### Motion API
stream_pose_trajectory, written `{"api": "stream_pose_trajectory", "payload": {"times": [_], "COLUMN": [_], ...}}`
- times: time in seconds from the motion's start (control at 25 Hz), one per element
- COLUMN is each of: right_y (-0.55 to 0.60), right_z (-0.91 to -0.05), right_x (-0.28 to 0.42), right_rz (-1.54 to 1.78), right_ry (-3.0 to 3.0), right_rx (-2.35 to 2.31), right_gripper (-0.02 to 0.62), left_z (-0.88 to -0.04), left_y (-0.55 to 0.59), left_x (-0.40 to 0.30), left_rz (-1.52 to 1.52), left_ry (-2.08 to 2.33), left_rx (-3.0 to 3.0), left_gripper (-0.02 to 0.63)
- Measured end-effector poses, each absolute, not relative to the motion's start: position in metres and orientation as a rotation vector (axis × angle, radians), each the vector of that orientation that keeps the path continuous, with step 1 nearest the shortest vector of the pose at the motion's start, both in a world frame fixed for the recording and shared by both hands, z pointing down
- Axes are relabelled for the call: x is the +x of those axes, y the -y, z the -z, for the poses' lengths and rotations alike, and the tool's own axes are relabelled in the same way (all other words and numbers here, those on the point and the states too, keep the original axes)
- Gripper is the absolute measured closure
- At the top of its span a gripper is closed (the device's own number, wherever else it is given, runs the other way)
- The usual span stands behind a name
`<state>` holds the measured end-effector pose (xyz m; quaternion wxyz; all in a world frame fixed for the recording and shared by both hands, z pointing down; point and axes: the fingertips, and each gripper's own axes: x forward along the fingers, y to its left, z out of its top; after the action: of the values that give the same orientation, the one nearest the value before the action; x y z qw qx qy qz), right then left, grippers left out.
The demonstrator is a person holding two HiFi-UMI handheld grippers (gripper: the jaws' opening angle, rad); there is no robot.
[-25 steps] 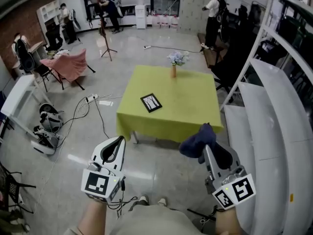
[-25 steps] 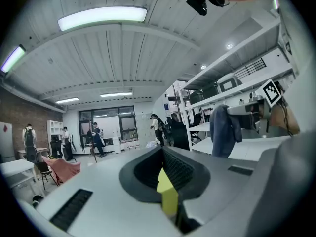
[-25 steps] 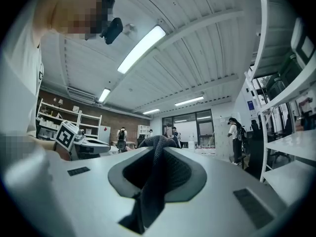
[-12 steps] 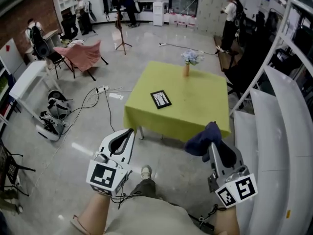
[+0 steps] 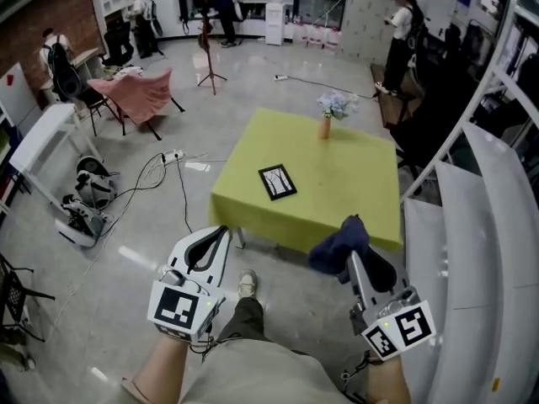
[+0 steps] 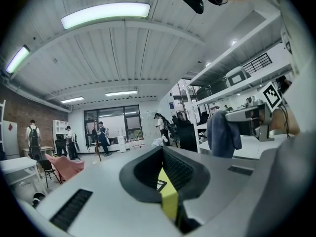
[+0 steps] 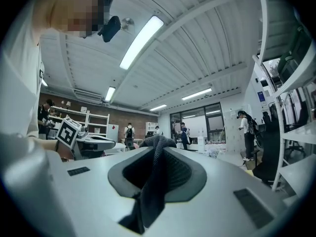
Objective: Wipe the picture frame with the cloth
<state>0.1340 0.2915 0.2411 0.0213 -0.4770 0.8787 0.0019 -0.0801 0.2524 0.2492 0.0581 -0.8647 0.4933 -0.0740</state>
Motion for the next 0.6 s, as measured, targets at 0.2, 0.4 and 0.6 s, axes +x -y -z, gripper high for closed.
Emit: {"api": "stream_pose_trajectory", "payload": {"times": [0.2, 0.4, 0.6], "right_y": [-0.241, -0.183, -0.115], "right_z": [-0.254, -0.264, -0.265], "right_x": [0.124, 0.116, 0.101], "right_rz": [0.040, 0.103, 0.141], "right_ry": [-2.740, -2.732, -2.741], "right_rx": [-1.495, -1.533, -1.563], "right_gripper": [0.532, 0.532, 0.532], "left_z": [-0.262, -0.270, -0.272], "left_y": [-0.198, -0.138, -0.068], "left_x": [-0.089, -0.095, -0.107], "left_rz": [0.262, 0.319, 0.340], "left_ry": [-1.488, -1.450, -1.425], "left_rx": [-2.636, -2.660, -2.692], "left_gripper": [0.600, 0.600, 0.600]}}
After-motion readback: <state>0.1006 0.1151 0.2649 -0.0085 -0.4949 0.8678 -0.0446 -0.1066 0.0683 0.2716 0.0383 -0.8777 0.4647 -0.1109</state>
